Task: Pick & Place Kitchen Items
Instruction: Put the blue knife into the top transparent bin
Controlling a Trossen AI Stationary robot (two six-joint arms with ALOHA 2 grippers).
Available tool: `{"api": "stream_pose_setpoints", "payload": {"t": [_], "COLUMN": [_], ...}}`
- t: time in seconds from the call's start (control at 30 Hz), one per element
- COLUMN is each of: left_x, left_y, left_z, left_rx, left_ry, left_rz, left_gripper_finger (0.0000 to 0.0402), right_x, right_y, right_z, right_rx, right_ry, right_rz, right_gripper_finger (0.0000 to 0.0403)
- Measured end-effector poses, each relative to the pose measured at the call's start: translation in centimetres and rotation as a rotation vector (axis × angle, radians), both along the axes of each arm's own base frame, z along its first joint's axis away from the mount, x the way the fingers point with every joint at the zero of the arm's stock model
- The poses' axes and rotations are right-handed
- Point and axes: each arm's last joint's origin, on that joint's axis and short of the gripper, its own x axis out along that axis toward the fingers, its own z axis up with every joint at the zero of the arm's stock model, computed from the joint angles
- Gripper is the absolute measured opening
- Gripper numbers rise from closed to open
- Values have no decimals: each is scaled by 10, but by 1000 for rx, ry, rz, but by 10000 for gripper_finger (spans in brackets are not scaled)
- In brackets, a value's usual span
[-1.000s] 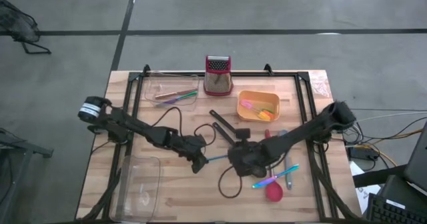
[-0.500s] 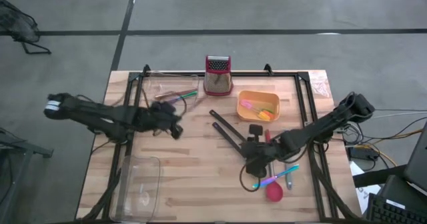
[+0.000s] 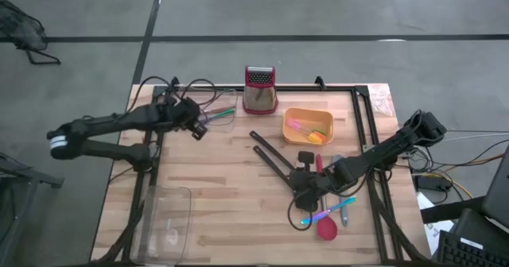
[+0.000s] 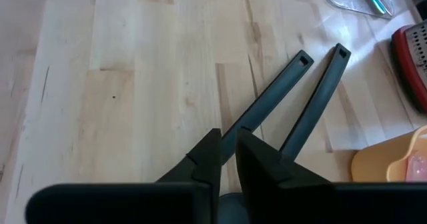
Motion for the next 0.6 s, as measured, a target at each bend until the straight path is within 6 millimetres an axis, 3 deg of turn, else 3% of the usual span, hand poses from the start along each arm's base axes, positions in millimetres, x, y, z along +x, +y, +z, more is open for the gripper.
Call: {"api": "stream_pose_setpoints", "payload": {"t": [0.3, 0.6], "left_x": [8, 24], "left_y": [14, 23], "left_z": [-13, -32], "left_rx": [47, 55], "left_ry": [223, 351], "left_rz": [-159, -229], "left_gripper_finger": [26, 55], "right_x": [0, 0], "right_y": [0, 0], "right_z": [0, 0], "right_rx": [0, 1], "right_ry": [0, 2], "right_rz": [0, -1], "right_gripper_finger": [47, 68]}}
